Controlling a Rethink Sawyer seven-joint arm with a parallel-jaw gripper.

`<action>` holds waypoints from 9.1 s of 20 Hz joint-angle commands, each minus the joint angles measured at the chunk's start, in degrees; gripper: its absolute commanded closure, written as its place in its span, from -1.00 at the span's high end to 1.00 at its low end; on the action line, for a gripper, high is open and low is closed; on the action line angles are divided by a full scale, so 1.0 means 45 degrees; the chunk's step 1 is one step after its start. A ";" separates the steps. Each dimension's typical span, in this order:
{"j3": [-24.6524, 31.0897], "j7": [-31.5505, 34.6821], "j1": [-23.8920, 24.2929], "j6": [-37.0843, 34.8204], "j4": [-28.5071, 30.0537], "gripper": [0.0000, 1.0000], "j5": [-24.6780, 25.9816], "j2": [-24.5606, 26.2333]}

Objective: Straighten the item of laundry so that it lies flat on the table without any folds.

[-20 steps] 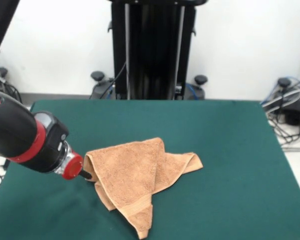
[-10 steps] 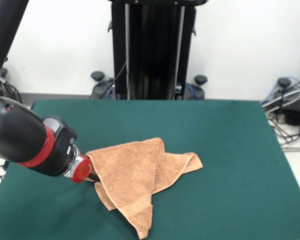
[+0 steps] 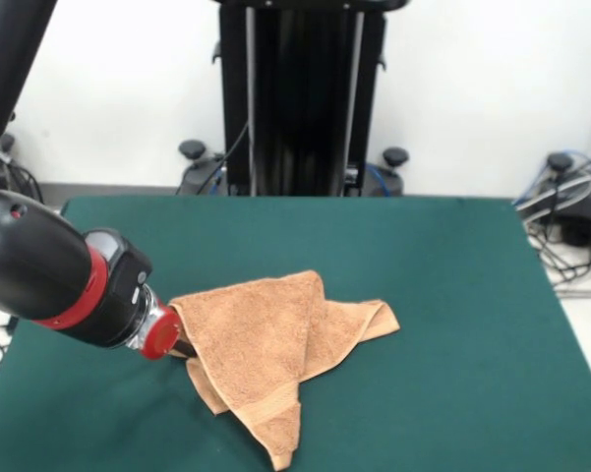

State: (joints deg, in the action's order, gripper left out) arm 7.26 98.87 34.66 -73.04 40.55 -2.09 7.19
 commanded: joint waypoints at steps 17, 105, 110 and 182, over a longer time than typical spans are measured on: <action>0.0659 -0.2546 -0.0389 -0.0118 0.1083 1.00 0.1591 0.0617; 0.0943 -0.2069 0.0332 0.1919 0.1335 -1.00 0.2440 0.0752; 0.0855 -0.1961 0.0324 0.2248 0.1778 -1.00 0.2510 0.0533; -0.4393 0.6688 -0.3349 1.0217 1.5760 -1.00 -0.0803 -0.8245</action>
State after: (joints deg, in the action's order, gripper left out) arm -9.10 109.58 24.14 -30.34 106.10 -1.75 -28.00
